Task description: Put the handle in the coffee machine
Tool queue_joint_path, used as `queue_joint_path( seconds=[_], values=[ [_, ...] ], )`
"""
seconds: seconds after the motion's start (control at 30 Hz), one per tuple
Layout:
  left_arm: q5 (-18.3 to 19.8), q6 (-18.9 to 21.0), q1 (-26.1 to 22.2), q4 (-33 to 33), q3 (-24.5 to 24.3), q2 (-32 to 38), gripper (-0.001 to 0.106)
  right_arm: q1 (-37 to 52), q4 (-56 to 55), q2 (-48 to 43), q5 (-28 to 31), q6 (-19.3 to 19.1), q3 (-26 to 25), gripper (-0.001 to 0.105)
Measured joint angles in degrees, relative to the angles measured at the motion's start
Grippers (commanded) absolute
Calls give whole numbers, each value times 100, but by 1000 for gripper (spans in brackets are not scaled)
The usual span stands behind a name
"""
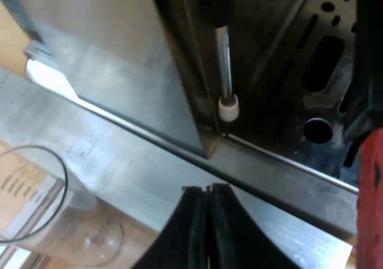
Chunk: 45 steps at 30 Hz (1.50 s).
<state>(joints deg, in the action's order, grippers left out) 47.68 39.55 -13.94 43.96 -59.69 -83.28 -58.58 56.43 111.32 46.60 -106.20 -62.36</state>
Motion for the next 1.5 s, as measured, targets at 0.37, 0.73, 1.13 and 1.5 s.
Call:
queue_joint_path(
  seconds=[0.37,0.73,1.13,1.5],
  values=[
    [-174,-135,67,445,0,0,1,0,0,0,0,0,0,28],
    [-16,-532,398,1216,0,328,1,0,0,0,0,0,0,28],
    [-8,-562,747,2051,0,418,1,0,0,0,76,0,0,28],
    [36,-562,801,2780,-27,418,1,0,0,0,86,0,12,28]
  ],
)
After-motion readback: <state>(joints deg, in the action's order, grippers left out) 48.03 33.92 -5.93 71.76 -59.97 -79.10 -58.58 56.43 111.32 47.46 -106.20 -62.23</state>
